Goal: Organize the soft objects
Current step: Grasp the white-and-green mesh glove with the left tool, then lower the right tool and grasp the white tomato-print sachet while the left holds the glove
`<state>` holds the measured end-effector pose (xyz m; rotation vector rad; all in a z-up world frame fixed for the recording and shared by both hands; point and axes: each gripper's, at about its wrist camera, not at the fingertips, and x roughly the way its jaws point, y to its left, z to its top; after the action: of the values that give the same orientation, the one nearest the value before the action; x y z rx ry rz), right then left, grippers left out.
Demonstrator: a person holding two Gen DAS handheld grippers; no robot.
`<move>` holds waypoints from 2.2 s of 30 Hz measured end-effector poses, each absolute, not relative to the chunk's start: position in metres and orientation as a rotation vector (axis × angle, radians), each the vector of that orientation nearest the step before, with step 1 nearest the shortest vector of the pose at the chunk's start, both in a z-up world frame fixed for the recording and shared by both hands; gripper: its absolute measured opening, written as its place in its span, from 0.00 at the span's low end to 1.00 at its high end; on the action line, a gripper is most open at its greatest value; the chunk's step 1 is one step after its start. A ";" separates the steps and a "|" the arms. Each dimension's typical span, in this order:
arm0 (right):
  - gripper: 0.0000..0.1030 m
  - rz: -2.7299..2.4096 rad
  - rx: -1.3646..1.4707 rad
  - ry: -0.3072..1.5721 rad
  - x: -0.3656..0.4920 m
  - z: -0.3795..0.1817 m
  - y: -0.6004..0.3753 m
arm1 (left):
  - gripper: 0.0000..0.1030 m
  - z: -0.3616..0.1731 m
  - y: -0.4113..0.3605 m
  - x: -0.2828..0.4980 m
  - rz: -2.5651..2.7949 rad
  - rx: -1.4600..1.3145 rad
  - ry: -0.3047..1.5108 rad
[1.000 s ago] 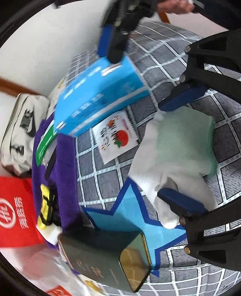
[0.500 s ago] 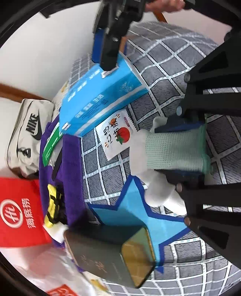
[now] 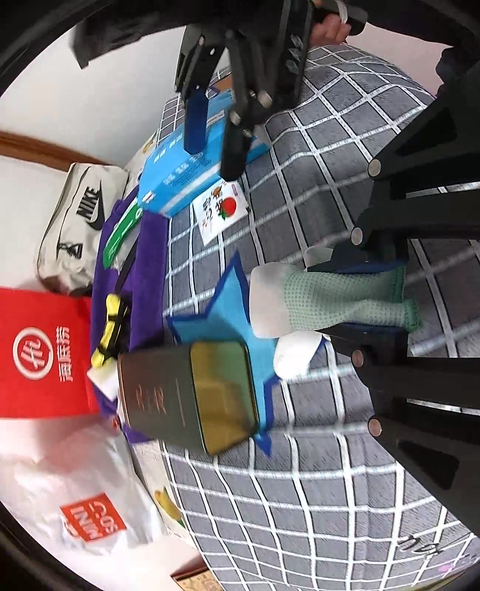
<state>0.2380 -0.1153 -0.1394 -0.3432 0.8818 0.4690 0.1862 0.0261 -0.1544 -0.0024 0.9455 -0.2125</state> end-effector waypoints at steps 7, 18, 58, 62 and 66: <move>0.56 0.427 -0.625 0.868 0.233 -0.162 -0.094 | 0.19 -0.160 0.057 0.181 -0.196 -0.086 0.941; 0.55 0.383 -1.133 0.763 0.218 -0.195 -0.070 | 0.19 -0.167 0.070 0.183 -0.253 -0.168 0.931; 0.46 0.352 -0.785 0.784 0.255 -0.190 -0.050 | 0.22 -0.175 0.082 0.193 -0.317 -0.210 0.945; 0.00 0.335 -0.801 0.809 0.263 -0.196 -0.052 | 0.22 -0.175 0.083 0.193 -0.325 -0.218 0.944; 0.00 0.332 -0.792 0.804 0.259 -0.196 -0.056 | 0.22 -0.176 0.084 0.192 -0.329 -0.219 0.943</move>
<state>0.2588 -0.0561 -0.1963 -0.7916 0.8044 0.3319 0.1916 0.0836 -0.1756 -0.2190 0.9427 -0.3287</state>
